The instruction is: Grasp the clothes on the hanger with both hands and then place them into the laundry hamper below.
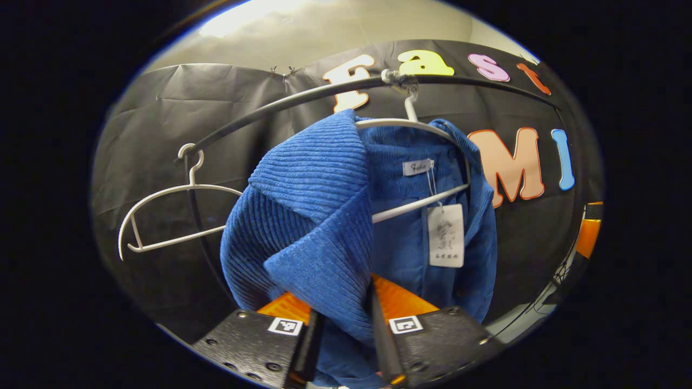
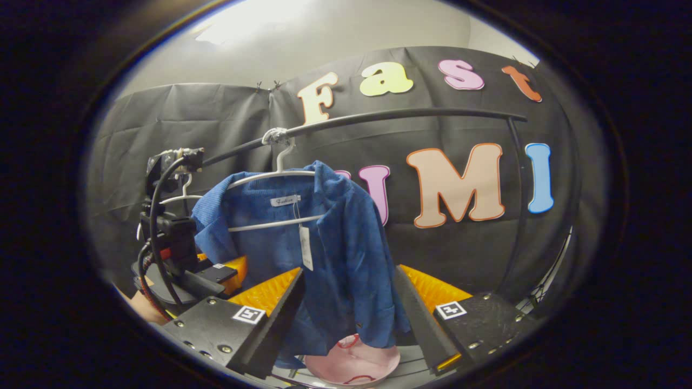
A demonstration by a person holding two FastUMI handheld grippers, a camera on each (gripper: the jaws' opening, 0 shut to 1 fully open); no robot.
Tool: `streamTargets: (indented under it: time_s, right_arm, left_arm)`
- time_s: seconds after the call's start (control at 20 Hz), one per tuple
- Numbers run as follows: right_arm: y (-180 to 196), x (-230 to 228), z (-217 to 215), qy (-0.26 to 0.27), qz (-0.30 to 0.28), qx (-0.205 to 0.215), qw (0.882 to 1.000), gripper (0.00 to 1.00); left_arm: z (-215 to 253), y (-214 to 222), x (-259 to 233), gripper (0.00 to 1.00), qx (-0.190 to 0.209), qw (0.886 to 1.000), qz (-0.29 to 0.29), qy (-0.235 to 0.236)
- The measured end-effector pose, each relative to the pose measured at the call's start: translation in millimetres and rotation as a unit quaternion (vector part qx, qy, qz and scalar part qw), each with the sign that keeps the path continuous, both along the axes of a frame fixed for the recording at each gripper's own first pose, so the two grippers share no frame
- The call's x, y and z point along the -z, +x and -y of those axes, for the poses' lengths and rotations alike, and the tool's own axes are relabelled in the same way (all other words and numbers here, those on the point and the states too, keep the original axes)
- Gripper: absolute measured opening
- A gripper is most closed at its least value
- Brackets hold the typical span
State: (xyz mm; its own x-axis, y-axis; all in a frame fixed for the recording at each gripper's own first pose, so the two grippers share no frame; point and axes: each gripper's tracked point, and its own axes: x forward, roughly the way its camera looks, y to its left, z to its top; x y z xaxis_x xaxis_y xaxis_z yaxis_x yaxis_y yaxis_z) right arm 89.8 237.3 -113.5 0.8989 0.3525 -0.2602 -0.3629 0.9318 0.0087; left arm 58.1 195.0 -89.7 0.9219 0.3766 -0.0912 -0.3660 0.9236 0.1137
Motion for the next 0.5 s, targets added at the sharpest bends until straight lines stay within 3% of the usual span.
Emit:
streamTargets:
  time_s: [0.15,0.25,0.3,0.5]
  right_arm:
    - [15.7,16.3,-5.8,-0.001,-0.010,0.008,1.000,0.99]
    - [27.5,25.3,-13.1,0.005,-0.020,0.008,1.000,0.94]
    - [33.5,28.9,-17.9,0.009,-0.026,0.003,1.000,0.98]
    - [58.9,34.7,-28.2,-0.004,-0.018,-0.005,1.000,0.99]
  left_arm:
    - [-11.4,1.4,5.9,0.19,0.004,0.999,-0.005,-0.034]
    - [-16.6,-1.4,6.7,0.07,0.013,0.999,-0.009,-0.047]
    - [-18.3,-5.0,7.7,0.04,0.016,0.998,-0.015,-0.051]
    - [-16.0,-23.2,-10.9,0.02,0.055,0.996,-0.004,-0.072]
